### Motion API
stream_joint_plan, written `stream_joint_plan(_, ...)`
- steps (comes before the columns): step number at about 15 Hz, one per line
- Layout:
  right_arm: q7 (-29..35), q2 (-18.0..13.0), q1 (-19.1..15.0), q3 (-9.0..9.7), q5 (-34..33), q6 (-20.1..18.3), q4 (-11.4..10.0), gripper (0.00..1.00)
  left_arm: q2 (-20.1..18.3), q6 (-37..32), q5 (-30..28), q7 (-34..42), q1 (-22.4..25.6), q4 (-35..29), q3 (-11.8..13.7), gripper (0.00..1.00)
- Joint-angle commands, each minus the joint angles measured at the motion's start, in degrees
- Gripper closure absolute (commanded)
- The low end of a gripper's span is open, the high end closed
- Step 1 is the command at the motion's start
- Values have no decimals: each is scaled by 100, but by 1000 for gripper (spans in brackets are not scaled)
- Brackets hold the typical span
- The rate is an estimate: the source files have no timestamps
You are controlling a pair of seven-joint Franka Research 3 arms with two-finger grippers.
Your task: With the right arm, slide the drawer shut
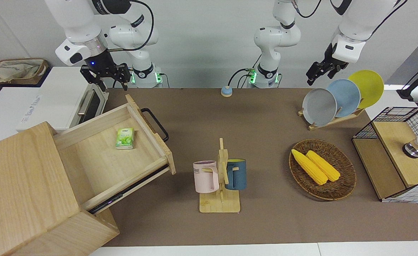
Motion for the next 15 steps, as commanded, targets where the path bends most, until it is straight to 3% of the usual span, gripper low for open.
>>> stream_joint_plan(1,340,-29,30,42,-103,44,-62,734,-48,-12,-30,54,-23,2,35,7)
stream_joint_plan(4,482,-29,30,68,-112,-78,61,931,-48,-12,-30,54,-23,2,35,7)
stream_joint_plan(8,1384,-37,152,191,-95,-193,61,955,-48,-12,-30,54,-23,2,35,7)
stream_joint_plan(11,2612,-81,205,629,-42,-351,61,975,-48,-12,-30,54,-23,2,35,7)
stream_joint_plan(15,3942,-257,460,937,20,-606,35,992,-48,-12,-30,54,-23,2,35,7)
